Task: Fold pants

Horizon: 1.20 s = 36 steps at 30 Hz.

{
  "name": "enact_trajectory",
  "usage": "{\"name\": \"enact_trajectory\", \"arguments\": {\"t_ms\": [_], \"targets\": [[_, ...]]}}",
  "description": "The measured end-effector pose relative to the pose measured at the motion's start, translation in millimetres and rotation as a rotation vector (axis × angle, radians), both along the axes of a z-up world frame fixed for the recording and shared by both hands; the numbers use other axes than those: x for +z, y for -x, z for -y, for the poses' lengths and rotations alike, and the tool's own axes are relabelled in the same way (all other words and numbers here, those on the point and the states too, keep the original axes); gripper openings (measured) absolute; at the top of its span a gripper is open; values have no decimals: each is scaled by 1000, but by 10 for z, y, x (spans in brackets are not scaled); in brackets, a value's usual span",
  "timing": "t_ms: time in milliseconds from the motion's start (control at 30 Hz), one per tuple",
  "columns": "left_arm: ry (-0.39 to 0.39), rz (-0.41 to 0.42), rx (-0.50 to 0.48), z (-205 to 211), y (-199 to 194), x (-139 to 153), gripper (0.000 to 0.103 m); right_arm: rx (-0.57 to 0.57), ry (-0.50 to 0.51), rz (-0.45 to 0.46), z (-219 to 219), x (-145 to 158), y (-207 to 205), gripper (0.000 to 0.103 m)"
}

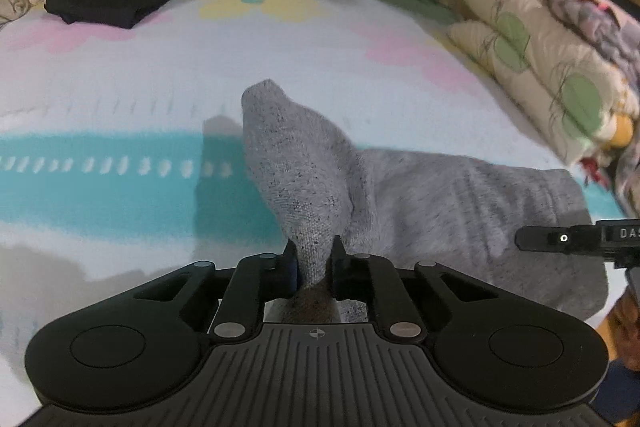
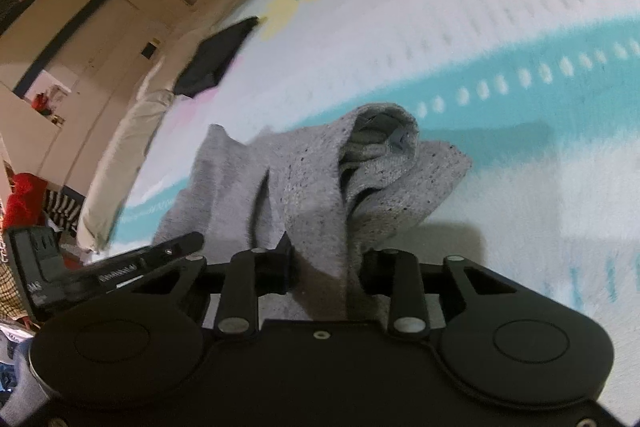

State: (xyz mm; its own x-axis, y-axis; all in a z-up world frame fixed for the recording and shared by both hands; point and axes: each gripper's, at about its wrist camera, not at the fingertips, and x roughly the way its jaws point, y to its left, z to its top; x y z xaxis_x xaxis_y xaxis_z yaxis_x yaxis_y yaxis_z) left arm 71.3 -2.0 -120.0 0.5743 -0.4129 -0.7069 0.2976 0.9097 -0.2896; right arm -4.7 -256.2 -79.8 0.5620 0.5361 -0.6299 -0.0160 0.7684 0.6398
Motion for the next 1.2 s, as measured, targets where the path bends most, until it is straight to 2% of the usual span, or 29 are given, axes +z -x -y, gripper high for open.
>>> {"name": "enact_trajectory", "arguments": {"t_ms": [67,167,233,333,400,433,500,533,567,633,700,833,933,1000,1100,1200], "targets": [[25,19,18,-3,-50,125,12,5,-13,24,10,124,-28,39],[2,98,38,83,-236,326,12,17,6,51,-22,284,-195,39],[18,113,64,72,-430,418,12,19,8,68,-24,386,-389,39],[39,102,99,56,-786,418,14,8,-4,86,0,496,-759,39],[2,80,131,77,-998,288,22,6,10,98,0,519,-991,40],[-47,50,156,89,-1097,169,22,3,22,98,1,499,-1129,44],[-132,-27,195,75,-1221,-92,22,-42,96,60,-4,384,-1305,62],[-158,-64,205,56,-1251,-242,23,-81,153,30,-11,321,-1375,82],[-142,-76,207,19,-1247,-354,25,-127,231,-4,-20,235,-1435,91],[-110,-36,238,-41,-1176,-425,34,-157,338,-51,-49,89,-1514,90],[-101,-32,239,-77,-1154,-440,36,-151,385,-82,-83,-44,-1533,89],[-107,-13,239,-118,-1159,-292,35,-145,381,-84,-130,-134,-1473,92],[-133,45,282,-90,-1044,-126,35,-159,430,-39,-206,-23,-1357,92],[-145,64,260,-33,-959,-58,35,-162,486,6,-262,107,-1244,100],[-157,27,209,36,-894,-89,35,-149,520,85,-339,323,-1095,102],[-200,-38,163,80,-717,-257,37,-108,504,79,-375,330,-987,102]]}}
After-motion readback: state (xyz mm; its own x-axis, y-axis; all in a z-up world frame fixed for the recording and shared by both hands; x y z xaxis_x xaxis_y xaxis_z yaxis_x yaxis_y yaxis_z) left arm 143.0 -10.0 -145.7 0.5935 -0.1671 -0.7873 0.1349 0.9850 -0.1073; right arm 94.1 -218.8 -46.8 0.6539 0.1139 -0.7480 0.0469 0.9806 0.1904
